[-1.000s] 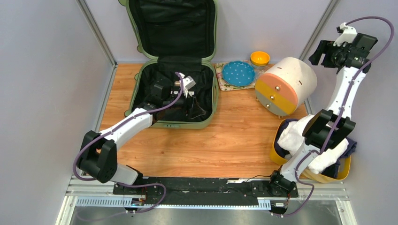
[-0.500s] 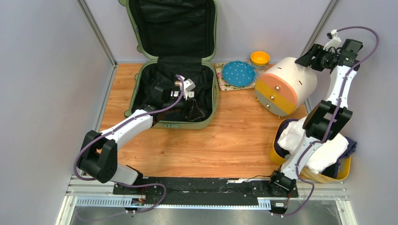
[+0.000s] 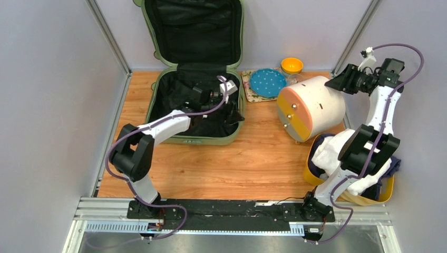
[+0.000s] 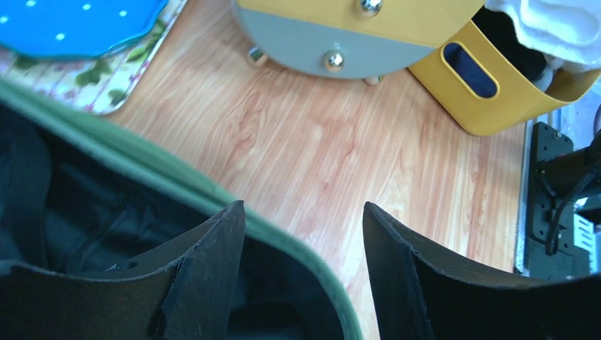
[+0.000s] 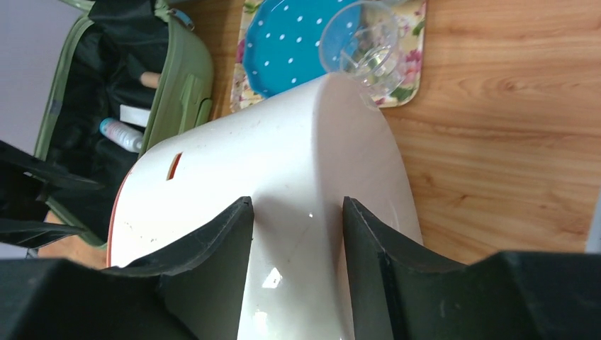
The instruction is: Open, take out, and arrange the luggage
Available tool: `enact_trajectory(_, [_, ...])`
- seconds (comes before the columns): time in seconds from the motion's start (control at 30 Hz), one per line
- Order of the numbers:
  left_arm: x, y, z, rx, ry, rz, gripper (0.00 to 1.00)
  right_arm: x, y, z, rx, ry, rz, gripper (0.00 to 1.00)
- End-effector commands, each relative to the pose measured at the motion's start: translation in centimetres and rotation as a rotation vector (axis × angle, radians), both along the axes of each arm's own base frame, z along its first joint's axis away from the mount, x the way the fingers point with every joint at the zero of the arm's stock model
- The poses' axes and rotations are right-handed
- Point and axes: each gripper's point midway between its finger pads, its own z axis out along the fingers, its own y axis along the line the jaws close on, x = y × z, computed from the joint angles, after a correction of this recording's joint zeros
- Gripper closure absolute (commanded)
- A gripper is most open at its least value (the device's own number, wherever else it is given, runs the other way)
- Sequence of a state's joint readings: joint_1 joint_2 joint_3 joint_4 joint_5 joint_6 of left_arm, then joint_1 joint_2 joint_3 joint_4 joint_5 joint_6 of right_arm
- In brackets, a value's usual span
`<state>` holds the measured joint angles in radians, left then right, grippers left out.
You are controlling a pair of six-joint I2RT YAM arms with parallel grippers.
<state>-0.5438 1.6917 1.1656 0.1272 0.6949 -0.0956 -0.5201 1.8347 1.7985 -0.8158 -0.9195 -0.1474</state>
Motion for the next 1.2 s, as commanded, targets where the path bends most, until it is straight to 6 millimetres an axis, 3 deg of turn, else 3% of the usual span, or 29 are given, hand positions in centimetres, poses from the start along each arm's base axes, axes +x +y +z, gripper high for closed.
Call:
enact_trajectory(0.0, [0.1,-4.4,1.9,-0.047,-0.193,-0.107,0.31,-3.5,3.5,-4.5,0.086,0.199,0.059,0.5])
enact_trajectory(0.17, [-0.2,-7.7,-0.7,0.01,-0.319,-0.177,0.37,-4.7,4.9,-4.9,0.104,0.221,0.086,0.5])
enact_trajectory(0.3, [-1.6,-10.4,-2.3,0.038,-0.356,-0.213,0.41,-6.0,5.8,-5.5,0.12,0.242,0.098,0.5])
enact_trajectory(0.6, [-2.5,-14.4,-5.9,0.091,-0.39,-0.201,0.51,-7.5,7.2,-5.6,0.115,0.242,0.117,0.5])
enact_trajectory(0.9, [-0.5,-16.1,-9.3,0.136,-0.38,-0.15,0.57,-7.4,7.1,-5.5,0.108,0.239,0.116,0.5])
enact_trajectory(1.17, [0.1,-16.8,-9.7,0.122,-0.362,-0.123,0.6,-6.8,6.9,-4.5,0.098,0.213,0.112,0.48])
